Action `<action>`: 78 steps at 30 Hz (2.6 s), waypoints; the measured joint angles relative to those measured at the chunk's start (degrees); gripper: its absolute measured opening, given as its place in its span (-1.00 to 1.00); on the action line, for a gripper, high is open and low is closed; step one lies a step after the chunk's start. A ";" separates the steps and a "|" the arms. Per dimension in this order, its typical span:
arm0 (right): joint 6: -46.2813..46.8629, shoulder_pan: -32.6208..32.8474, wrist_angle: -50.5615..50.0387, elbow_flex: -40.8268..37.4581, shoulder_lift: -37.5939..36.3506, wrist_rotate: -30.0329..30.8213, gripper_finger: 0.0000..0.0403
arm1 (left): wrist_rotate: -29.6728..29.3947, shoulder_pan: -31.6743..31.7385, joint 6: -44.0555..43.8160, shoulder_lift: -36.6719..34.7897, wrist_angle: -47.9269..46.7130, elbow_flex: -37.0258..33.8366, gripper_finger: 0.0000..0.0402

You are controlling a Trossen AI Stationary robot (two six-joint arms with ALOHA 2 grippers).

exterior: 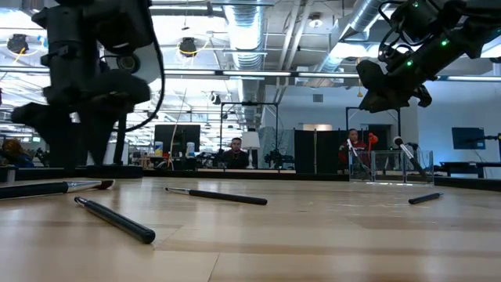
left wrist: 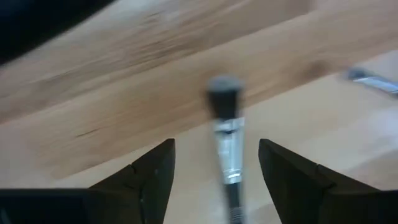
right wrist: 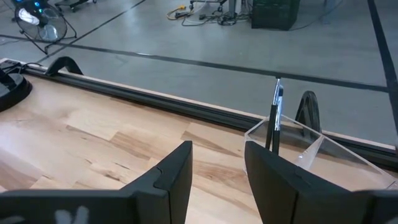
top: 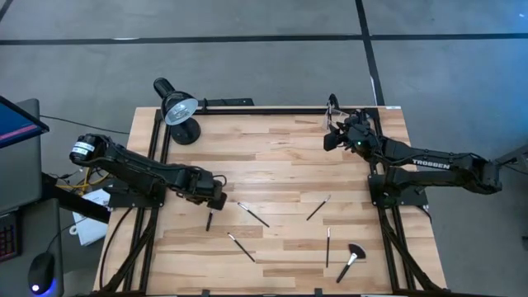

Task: Sort items
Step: Put the powder brush into the transparent organizer

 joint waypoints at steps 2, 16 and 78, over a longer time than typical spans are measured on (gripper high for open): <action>0.00 0.00 0.00 0.00 0.00 0.00 -0.31 | -0.81 0.00 -0.02 0.00 1.85 0.01 0.12; 0.00 0.00 0.02 0.00 0.00 0.00 -0.33 | 2.38 0.00 1.95 6.39 1.47 0.01 0.02; 0.00 0.00 0.00 0.00 -0.01 0.01 -0.33 | 8.73 -3.04 2.82 10.32 0.26 -0.01 -0.68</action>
